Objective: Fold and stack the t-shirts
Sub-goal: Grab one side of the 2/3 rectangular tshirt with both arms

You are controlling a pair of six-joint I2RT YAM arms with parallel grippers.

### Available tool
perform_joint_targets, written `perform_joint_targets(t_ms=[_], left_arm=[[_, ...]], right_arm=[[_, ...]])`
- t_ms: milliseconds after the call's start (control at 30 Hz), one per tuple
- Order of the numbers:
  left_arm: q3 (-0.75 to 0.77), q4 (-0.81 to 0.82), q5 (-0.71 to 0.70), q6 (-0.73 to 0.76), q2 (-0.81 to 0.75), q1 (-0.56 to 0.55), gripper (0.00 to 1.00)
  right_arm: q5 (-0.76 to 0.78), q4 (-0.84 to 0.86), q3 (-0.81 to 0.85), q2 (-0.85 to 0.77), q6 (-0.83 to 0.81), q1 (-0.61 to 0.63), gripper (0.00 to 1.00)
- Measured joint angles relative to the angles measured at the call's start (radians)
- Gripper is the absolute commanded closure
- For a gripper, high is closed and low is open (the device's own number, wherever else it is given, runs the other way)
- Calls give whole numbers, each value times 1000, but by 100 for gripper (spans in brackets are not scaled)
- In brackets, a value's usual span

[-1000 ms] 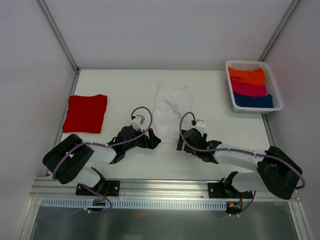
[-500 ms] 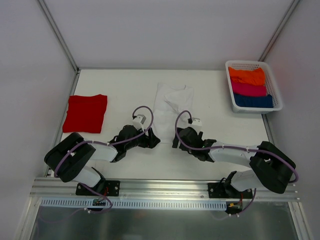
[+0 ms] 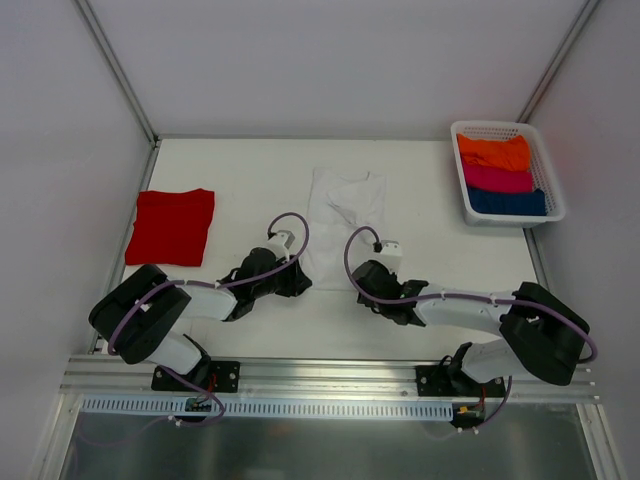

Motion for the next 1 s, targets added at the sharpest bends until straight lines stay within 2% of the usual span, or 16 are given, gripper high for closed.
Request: perform_joint_targets(t_ms=[200, 267, 300, 333, 433, 467, 567, 767, 1000], left_arm=[[6, -10, 0, 1, 0, 0, 69], [7, -12, 0, 2, 0, 0, 69], [8, -13, 0, 3, 0, 0, 68], [9, -15, 0, 3, 0, 0, 66], [16, -16, 2, 10, 0, 0, 42], [23, -17, 2, 11, 0, 0, 29], [36, -14, 0, 11, -5, 0, 16], [43, -32, -24, 10, -11, 0, 15], [53, -60, -34, 10, -16, 0, 16]], right_arm=[[23, -22, 35, 34, -1, 17, 61], [25, -28, 45, 45, -2, 21, 53], [27, -37, 52, 51, -1, 24, 46], [30, -45, 58, 56, 1, 26, 44], [48, -77, 74, 64, -1, 38, 39], [55, -90, 79, 64, 0, 42, 38], [84, -135, 86, 58, 9, 50, 34], [130, -197, 82, -5, 24, 53, 33], [156, -219, 82, 1, 38, 47, 31]])
